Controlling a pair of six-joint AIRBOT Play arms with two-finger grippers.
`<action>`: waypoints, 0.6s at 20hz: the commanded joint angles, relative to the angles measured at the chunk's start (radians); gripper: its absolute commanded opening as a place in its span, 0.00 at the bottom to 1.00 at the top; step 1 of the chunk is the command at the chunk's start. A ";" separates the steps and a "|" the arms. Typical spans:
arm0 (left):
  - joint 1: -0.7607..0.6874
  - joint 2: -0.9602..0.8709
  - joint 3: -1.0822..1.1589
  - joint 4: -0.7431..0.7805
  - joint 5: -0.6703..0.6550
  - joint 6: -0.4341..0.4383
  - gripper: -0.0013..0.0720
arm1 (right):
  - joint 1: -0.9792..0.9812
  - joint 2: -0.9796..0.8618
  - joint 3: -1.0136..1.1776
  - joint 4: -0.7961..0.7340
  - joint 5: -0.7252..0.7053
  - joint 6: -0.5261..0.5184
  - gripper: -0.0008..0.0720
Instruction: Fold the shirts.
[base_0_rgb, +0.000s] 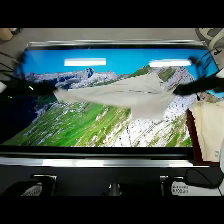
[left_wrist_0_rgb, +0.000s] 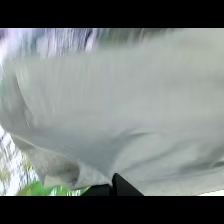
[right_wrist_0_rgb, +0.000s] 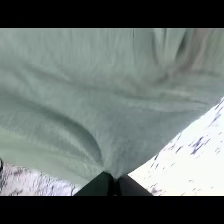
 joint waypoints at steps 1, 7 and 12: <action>-0.024 0.236 0.304 0.141 0.198 -0.101 0.05 | 0.000 0.320 0.225 0.010 -0.262 -0.011 0.03; -0.024 0.476 0.498 0.135 0.278 -0.134 0.06 | 0.000 0.793 0.260 -0.074 -0.449 -0.044 0.03; -0.024 0.465 0.498 0.188 0.232 -0.141 0.06 | 0.000 0.811 0.260 -0.102 -0.367 -0.043 0.03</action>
